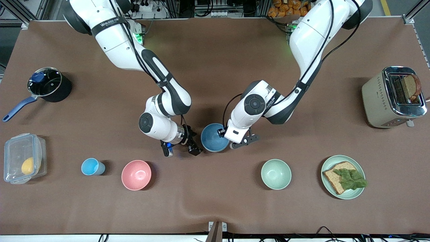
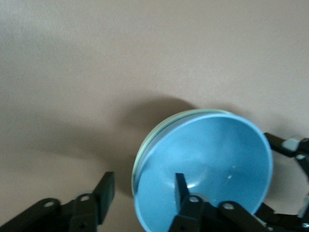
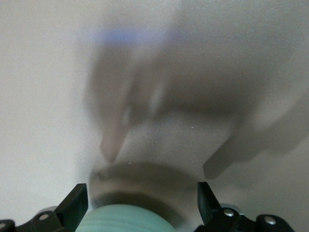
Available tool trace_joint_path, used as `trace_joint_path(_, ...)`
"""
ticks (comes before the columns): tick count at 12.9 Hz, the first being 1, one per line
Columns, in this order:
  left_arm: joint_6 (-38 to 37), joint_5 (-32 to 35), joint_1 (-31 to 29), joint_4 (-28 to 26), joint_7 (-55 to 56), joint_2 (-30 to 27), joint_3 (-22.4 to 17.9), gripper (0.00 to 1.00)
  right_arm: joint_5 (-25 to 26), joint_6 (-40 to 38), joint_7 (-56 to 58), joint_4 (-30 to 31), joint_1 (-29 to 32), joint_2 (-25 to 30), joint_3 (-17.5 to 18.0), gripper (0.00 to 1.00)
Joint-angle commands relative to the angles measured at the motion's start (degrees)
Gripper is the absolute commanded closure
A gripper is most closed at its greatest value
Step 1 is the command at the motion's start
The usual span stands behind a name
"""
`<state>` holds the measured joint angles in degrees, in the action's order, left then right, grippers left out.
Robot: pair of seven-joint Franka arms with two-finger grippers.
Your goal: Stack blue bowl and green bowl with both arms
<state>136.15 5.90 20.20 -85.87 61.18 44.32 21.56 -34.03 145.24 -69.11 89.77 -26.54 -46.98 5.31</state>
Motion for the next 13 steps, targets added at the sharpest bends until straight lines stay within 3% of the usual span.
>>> trace_joint_path(1,-2.1,1.7,-0.9,-1.1,2.1,-6.5,-0.6,0.00,1.2,0.2,-0.9,-1.4,-0.1,-1.0,0.1,0.00)
trace_joint_path(6,-23.2,1.7,-9.8,-1.0,-2.9,-22.9,-0.6,0.00,0.9,0.2,-1.3,-1.4,-0.4,-1.0,0.1,0.00)
trace_joint_path(8,-32.5,1.7,-14.8,-0.9,-11.1,-29.4,-0.3,0.00,0.6,0.3,-1.3,-1.4,-0.4,-1.0,0.1,0.00)
trace_joint_path(13,-43.2,-2.9,-24.8,-0.9,-28.7,-38.2,0.2,0.00,2.4,0.2,-0.6,-1.9,0.1,-0.3,0.1,0.00)
